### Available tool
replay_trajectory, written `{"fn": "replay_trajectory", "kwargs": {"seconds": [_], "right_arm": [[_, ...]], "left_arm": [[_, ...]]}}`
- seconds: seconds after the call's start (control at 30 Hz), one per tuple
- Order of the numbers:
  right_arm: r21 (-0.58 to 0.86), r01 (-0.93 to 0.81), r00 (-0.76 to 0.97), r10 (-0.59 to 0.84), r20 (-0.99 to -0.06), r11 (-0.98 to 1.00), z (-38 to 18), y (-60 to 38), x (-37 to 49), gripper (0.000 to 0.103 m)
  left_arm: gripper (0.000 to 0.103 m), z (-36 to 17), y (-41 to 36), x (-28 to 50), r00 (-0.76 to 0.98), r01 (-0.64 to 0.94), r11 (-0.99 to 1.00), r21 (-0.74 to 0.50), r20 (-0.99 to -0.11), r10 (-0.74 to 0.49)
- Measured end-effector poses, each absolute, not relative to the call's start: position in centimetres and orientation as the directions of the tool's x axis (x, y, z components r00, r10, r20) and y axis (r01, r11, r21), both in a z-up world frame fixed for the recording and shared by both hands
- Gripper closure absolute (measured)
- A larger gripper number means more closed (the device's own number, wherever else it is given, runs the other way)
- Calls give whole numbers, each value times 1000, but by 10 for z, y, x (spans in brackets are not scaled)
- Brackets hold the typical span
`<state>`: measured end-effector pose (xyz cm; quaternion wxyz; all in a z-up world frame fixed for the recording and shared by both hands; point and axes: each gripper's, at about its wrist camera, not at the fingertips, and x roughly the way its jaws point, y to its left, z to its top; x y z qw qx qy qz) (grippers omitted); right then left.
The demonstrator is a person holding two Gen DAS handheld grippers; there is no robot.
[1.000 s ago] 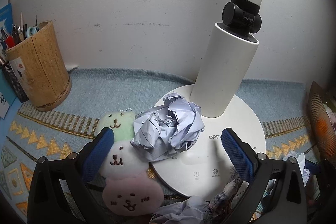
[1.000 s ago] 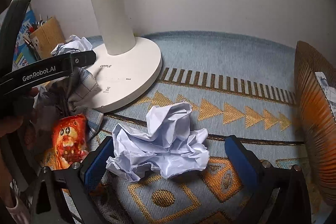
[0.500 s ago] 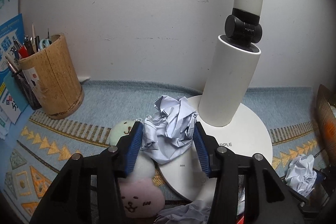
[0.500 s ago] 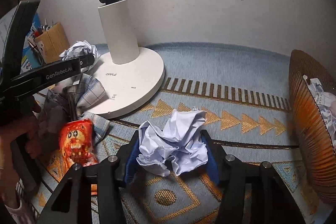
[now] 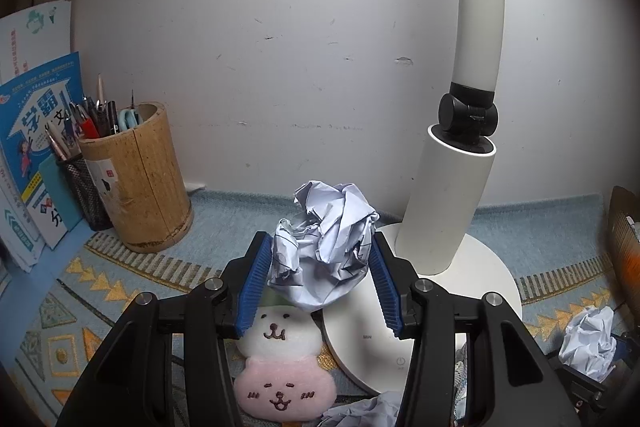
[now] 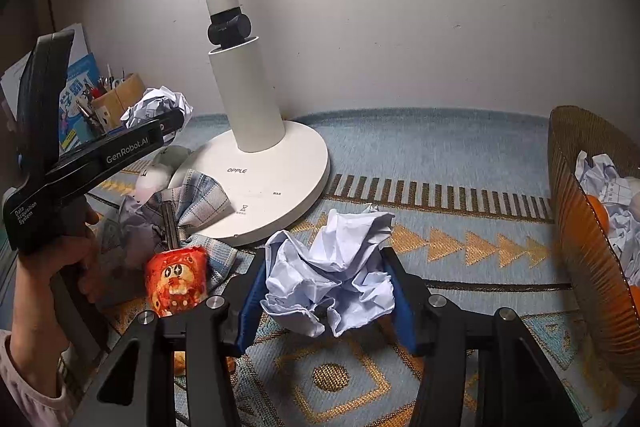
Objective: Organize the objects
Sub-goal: 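Grasp a paper ball with the left gripper while the right gripper grasps another paper ball, then carry both paper balls over the brown bowl and open both grippers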
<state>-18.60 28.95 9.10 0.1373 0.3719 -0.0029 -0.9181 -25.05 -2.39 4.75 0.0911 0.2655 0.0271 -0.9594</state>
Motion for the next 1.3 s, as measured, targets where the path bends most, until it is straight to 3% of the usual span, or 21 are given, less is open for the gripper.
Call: {"fn": "replay_trajectory", "kwargs": {"seconds": [0.43,0.63,0.83,1.13,1.3], "right_arm": [[88,262,-706,-253,-662,-961,92,291,-182,50],[21,259,-782,-223,-582,-966,133,300,-171,50],[155,200,-824,-252,-507,-967,192,362,-159,50],[170,-5,-893,-73,-445,-985,244,481,-163,49],[130,-108,-864,28,-502,-986,234,528,-157,49]], "left_arm": [[56,60,-15,-236,-857,185,-982,43,-482,-183],[56,102,-9,-204,-935,125,-991,-52,-339,-101],[56,155,23,-170,-971,17,-992,-122,-238,12],[56,191,164,-186,-934,-223,-970,-95,-264,240],[56,161,230,-213,-865,-305,-943,-133,-375,333]]}}
